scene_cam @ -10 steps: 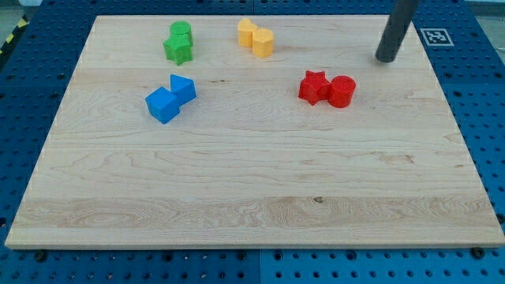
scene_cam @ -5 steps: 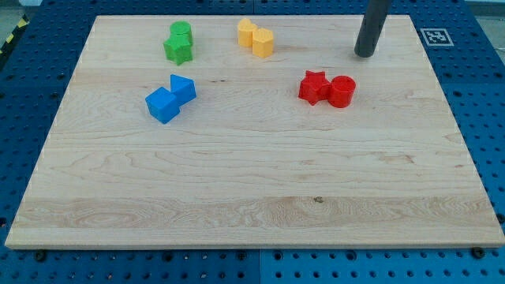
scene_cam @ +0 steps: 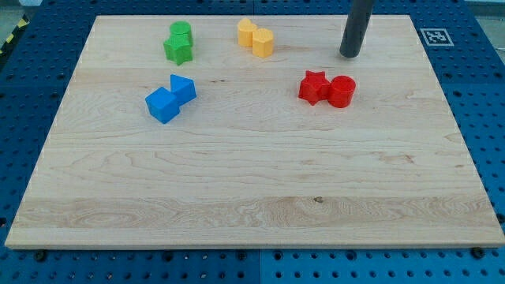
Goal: Slide the arm to the top left of the red star
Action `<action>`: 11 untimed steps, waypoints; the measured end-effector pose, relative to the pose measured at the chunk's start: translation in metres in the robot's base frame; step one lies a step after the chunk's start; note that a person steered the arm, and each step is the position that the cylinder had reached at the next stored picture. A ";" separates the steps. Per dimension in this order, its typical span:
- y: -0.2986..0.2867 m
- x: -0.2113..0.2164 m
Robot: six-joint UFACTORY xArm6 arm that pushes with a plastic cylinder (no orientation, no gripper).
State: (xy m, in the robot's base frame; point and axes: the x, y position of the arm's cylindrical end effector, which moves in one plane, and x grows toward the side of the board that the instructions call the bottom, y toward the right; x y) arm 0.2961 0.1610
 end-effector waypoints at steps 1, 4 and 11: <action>-0.006 0.000; -0.019 0.000; -0.101 0.019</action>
